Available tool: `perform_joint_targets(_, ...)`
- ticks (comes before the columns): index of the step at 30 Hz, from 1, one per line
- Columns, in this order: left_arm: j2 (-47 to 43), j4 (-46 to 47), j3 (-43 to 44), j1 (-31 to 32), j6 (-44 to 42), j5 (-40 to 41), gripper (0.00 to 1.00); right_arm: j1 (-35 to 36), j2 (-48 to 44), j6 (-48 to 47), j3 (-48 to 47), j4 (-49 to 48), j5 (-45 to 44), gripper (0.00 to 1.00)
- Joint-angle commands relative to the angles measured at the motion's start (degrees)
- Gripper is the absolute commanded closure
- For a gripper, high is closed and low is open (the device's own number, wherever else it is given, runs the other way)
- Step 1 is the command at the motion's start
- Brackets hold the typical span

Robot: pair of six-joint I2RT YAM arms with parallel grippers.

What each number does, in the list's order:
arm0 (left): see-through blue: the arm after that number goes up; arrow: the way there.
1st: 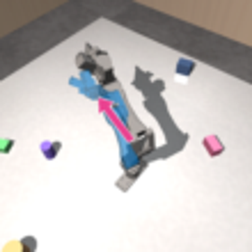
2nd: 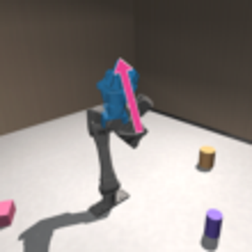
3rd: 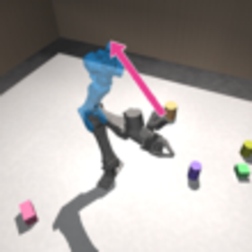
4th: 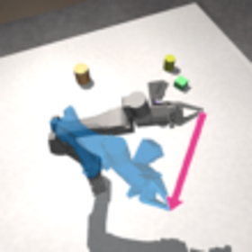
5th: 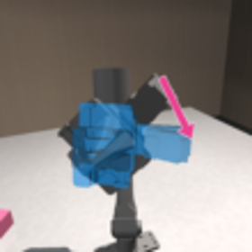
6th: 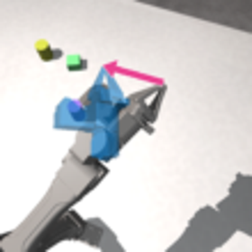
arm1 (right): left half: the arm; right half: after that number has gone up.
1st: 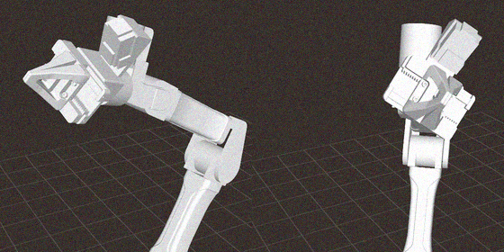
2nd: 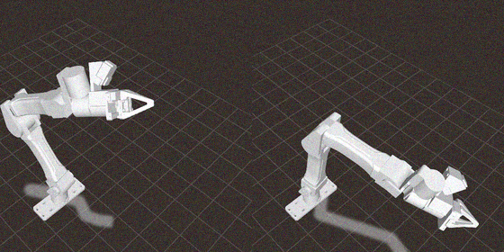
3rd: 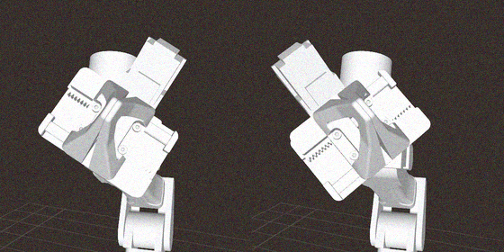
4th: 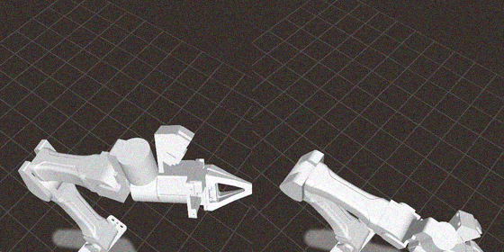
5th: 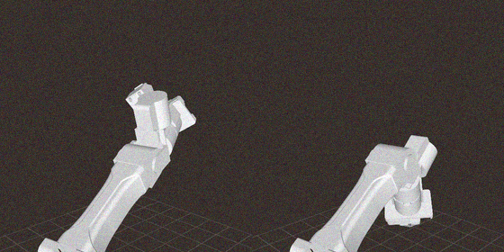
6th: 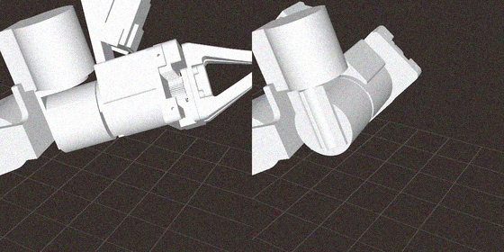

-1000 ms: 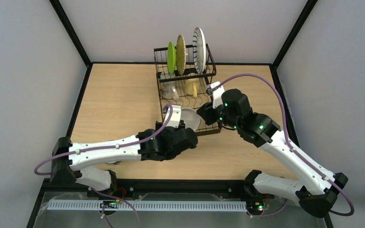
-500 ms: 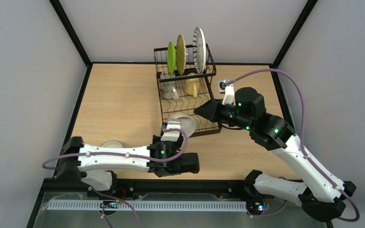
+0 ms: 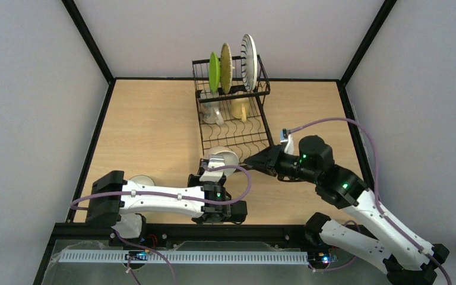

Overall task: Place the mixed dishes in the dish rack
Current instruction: Pass from the right arm to the left

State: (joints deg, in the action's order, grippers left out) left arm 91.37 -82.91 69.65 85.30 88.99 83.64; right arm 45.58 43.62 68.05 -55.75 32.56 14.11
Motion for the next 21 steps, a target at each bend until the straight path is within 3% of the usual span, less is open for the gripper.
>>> perform_joint_targets(1, -0.5, -0.5, 0.6, -0.1, 4.2, 19.3, 0.98, 0.1, -2.2, 14.6, 8.5, -9.5, 3.3, 0.41)
perform_joint_targets(11, -0.8, -0.5, 0.0, -0.1, 3.3, 19.2, 0.98, 0.2, 4.3, 28.8, 10.4, -24.5, 1.6, 0.36)
perform_joint_targets(21, 0.7, -0.5, 1.4, 0.0, 3.6, 19.4, 0.98, 0.2, 10.6, 33.7, 0.4, -16.8, -0.7, 0.36)
